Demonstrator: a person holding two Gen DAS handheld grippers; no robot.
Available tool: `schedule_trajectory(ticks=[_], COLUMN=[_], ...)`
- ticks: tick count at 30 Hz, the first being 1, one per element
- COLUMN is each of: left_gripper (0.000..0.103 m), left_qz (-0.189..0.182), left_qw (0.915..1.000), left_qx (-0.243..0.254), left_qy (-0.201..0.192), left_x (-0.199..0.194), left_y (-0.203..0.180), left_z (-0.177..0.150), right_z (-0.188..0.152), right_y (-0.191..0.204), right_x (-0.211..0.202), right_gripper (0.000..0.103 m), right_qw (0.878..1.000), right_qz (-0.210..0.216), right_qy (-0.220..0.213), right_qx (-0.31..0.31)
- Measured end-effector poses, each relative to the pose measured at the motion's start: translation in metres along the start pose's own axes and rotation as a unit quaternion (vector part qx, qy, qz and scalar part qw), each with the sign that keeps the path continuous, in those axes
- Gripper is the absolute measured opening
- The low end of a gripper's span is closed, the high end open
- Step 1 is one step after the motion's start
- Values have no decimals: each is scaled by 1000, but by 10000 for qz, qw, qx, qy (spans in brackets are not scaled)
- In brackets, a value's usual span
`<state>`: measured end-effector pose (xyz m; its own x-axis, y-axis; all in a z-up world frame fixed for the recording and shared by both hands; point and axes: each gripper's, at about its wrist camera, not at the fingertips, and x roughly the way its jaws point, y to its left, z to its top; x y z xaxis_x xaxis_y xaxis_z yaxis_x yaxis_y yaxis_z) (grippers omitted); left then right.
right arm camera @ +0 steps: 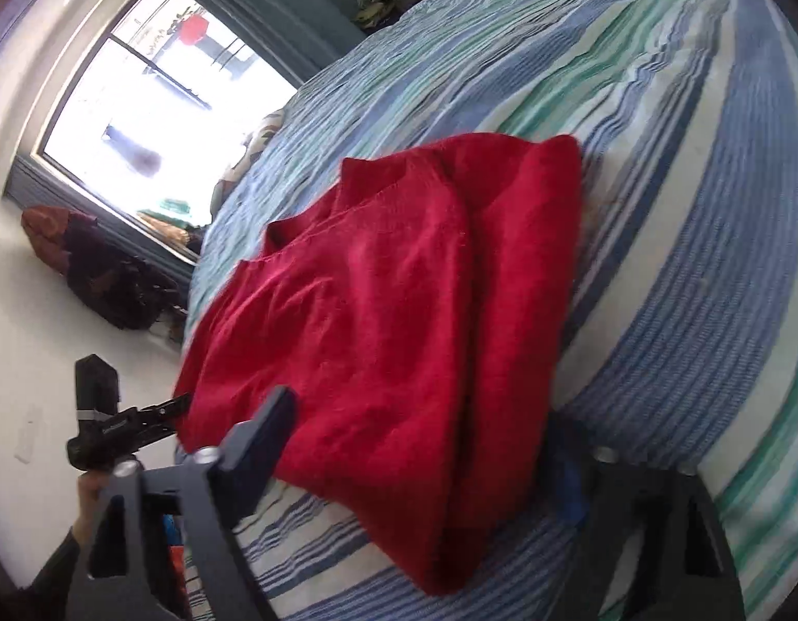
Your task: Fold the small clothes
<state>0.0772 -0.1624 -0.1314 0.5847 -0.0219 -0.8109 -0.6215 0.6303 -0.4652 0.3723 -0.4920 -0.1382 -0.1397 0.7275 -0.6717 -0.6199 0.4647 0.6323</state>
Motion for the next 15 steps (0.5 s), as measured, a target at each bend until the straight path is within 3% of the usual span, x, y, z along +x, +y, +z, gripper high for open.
schedule_trajectory(ticks=[1, 4, 7, 9, 10, 11, 12, 13, 15], left_gripper=[68, 68, 70, 70, 70, 70, 70, 70, 71], left_qz=[35, 174, 85, 45, 8, 3, 28, 45, 103], left_qw=[10000, 9996, 9991, 9992, 9992, 9992, 9990, 9987, 9981], left_qx=[55, 201, 305, 231, 192, 165, 153, 173, 250], left_qy=[8, -21, -270, -330, -346, -375, -423, -482, -562], left_x=[-4, -26, -52, -60, -62, -64, -67, -68, -69], left_y=[-2, -6, -14, -18, -19, -21, -23, -25, -29], left_z=[-4, -11, -22, -30, -35, -40, -45, -50, -59], right_z=[6, 17, 27, 24, 24, 23, 20, 17, 4], right_y=[2, 7, -4, -14, -20, -25, -31, -36, -46], right_x=[6, -13, -42, -43, -41, -42, -48, -56, -71], right_gripper=[22, 16, 15, 20, 33, 54, 62, 68, 70], right_qw=[9996, 9967, 9927, 9878, 9884, 9903, 9926, 9946, 9935], right_qz=[-56, -414, -837, -1205, -1179, -1075, -924, -719, -161], right_qy=[267, 672, 866, 957, 941, 886, 755, 532, 179], right_qx=[-24, -200, -97, -242, -169, 8, 240, 521, 1116])
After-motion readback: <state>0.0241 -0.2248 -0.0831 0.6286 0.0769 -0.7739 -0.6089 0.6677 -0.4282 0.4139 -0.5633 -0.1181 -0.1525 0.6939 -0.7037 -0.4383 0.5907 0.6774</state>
